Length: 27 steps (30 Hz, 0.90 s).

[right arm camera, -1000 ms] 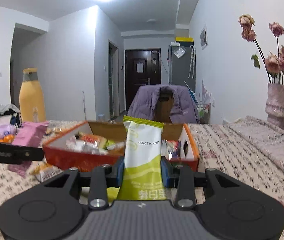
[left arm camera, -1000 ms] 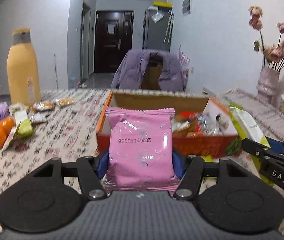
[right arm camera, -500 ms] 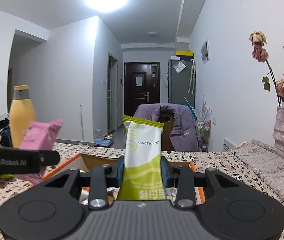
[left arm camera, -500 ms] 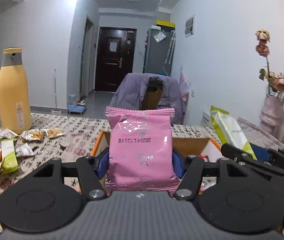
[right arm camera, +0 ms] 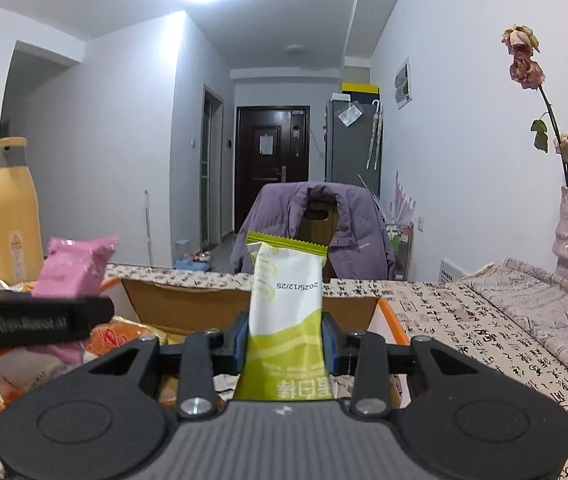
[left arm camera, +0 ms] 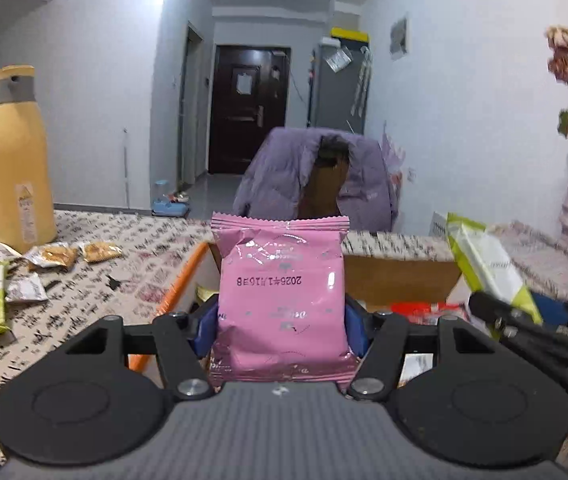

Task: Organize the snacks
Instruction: 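Carry both packets over the orange box and open both tools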

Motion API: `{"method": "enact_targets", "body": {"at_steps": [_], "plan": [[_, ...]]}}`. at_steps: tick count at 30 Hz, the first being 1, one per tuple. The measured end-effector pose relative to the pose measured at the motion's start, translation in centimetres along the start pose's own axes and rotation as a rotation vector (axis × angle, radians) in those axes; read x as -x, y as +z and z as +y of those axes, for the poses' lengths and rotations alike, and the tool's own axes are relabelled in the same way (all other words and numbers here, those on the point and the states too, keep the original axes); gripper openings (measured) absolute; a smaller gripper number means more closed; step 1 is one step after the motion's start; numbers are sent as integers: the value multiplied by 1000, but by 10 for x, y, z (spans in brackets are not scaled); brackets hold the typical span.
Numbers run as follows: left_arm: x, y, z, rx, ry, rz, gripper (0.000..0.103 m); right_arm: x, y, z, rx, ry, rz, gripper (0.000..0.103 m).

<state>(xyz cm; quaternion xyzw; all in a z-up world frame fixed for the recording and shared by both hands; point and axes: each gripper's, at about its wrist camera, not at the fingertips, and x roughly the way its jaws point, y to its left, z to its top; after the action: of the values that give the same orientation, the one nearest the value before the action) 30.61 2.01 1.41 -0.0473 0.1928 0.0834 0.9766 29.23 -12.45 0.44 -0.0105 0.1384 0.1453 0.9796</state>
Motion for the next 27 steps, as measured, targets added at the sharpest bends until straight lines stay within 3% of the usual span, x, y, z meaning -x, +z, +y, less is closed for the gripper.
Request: {"method": "enact_targets", "body": {"at_steps": [5, 6, 7, 8, 9, 10, 14, 27], "plan": [[-6, -5, 4, -7, -16, 11, 67, -3, -1, -1, -8, -2, 27, 40], [-4, -6, 5, -5, -22, 1, 78, -3, -1, -2, -12, -6, 28, 42], [-3, -6, 7, -1, -24, -11, 91, -3, -1, -3, -15, -11, 33, 51], [0, -6, 8, 6, -19, -30, 96, -2, -1, -5, -23, -19, 38, 66], [3, -7, 9, 14, -8, -49, 103, -1, -1, -6, -34, -24, 38, 75], [6, -6, 10, 18, -3, -60, 103, 1, -1, -9, -46, -28, 38, 89], [8, -3, 15, 45, 5, -65, 103, 6, 0, -15, -82, -37, 27, 103], [29, 13, 26, 117, 26, -32, 103, 26, 16, -19, -54, -78, -8, 103]]}}
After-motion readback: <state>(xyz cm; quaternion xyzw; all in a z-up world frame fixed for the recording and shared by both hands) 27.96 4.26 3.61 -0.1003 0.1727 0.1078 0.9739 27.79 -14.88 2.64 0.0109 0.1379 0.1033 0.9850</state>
